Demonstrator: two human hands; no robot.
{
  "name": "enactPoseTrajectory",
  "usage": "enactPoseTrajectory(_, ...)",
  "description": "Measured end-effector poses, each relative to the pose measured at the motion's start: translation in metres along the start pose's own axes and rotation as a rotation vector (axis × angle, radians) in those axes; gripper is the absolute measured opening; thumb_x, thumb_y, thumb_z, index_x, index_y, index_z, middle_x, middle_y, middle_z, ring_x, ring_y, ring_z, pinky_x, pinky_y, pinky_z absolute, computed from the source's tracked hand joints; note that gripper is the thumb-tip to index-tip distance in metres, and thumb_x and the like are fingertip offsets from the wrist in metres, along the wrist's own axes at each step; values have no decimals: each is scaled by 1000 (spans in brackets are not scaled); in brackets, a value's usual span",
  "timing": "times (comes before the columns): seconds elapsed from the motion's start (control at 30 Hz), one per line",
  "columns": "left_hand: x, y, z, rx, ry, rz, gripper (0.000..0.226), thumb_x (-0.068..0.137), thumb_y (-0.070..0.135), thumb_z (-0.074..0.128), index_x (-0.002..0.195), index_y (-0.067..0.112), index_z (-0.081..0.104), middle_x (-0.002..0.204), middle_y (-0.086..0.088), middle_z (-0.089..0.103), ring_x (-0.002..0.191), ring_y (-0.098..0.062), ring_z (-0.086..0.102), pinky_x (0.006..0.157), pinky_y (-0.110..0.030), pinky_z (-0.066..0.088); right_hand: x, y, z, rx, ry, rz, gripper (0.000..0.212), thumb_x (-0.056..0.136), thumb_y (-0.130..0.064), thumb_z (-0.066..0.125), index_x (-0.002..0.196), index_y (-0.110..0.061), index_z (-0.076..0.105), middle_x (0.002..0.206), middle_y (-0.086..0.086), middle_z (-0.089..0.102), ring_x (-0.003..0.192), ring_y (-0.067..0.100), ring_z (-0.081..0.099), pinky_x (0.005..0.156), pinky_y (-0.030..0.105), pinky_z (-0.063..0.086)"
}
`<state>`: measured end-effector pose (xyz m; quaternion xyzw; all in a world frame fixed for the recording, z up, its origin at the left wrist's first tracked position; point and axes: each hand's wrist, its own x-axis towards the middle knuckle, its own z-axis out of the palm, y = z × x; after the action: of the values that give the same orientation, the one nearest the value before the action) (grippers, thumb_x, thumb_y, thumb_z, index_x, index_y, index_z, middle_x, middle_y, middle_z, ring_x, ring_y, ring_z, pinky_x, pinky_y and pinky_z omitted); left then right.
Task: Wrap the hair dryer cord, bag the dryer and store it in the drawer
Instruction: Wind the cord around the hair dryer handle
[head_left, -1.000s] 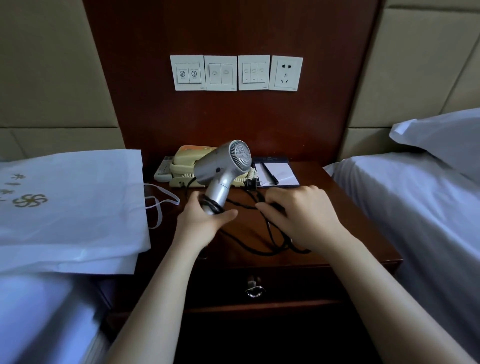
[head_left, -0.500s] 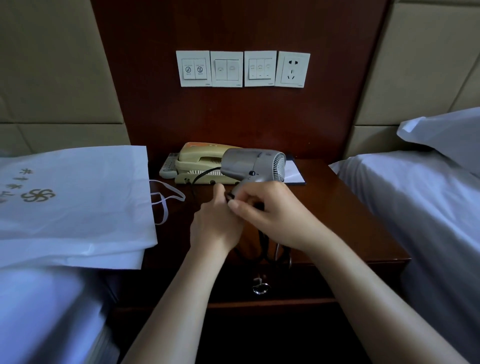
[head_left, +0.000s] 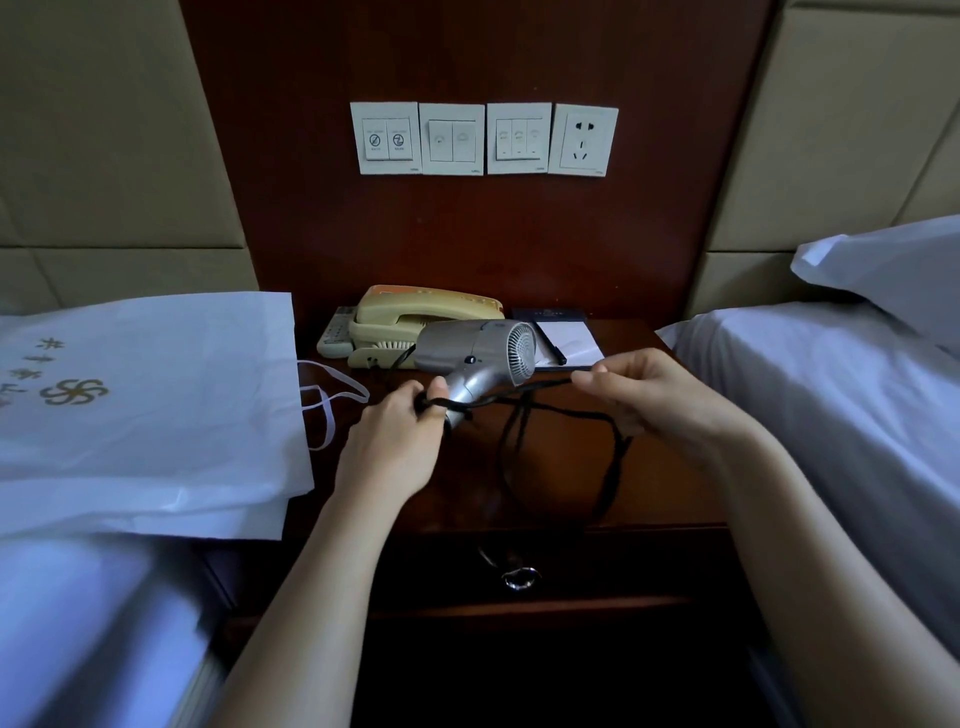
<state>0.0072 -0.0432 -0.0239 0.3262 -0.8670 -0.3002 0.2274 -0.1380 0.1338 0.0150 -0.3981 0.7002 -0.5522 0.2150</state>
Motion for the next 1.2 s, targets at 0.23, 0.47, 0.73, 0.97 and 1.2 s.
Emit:
enactPoseTrajectory(0.23,3,-1,-6,123,-45,35,41,94,53,32,80,23,57,66,-2,55,68,-27,58,54,-31,35,11,11,-6,-425,421,-187,48,76,-43,71,52,-10,45,44,-8,29,45,8,26,46,27,22)
enactPoseTrajectory(0.47,-1,9,-18,33,-219,131,38,92,42,39,64,16,44,51,0,45,48,-22,49,53,-29,37,11,2,-4,-856,858,-172,58,68,-66,65,65,-8,58,52,4,50,57,28,50,54,32,35)
enactPoseTrajectory(0.73,-4,16,-16,-248,-563,126,47,81,34,42,86,-9,59,48,-3,59,35,-18,47,36,-18,30,16,23,-19,-850,788,-177,56,70,-67,61,56,-14,51,49,1,48,56,25,51,53,30,34)
enactPoseTrajectory(0.97,4,4,-5,-858,-702,73,42,86,26,37,65,-2,60,54,-22,56,32,-20,43,35,-20,31,22,38,-19,-868,676,-171,39,82,-44,59,82,-7,72,72,16,68,73,35,61,60,38,42)
enactPoseTrajectory(1.2,16,-2,4,-1208,-528,-86,58,95,33,19,68,3,61,54,-10,54,31,-15,38,34,-15,31,25,49,-10,-937,541,-154,52,78,-67,53,62,-17,57,59,6,56,68,33,57,54,32,31)
